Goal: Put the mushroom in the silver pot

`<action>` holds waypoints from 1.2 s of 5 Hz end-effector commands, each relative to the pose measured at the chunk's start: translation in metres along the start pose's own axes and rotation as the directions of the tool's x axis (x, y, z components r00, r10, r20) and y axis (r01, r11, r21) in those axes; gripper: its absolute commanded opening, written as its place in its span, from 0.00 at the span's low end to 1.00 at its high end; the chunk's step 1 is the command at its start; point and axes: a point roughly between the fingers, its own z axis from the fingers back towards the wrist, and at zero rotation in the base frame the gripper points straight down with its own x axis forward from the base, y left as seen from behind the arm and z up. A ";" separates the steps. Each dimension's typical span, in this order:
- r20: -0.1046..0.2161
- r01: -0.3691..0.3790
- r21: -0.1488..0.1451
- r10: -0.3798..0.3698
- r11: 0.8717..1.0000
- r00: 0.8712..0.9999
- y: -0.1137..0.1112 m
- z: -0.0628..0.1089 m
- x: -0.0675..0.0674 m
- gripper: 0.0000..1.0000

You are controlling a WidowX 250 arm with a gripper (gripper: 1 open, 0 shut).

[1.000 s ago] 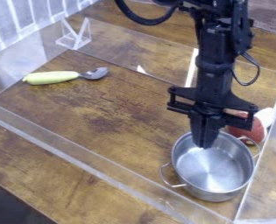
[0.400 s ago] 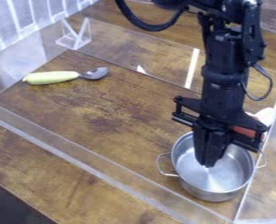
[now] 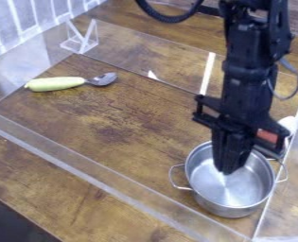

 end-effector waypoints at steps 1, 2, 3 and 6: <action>0.031 0.120 0.002 -0.120 0.993 0.992 0.000 0.004 -0.005 0.00; 0.012 0.212 -0.003 -0.212 0.977 0.977 -0.002 -0.002 -0.008 0.00; 0.010 0.236 -0.004 -0.236 0.972 0.972 -0.005 -0.003 -0.009 0.00; 0.017 0.262 0.006 -0.262 0.965 0.965 -0.011 0.030 -0.004 0.00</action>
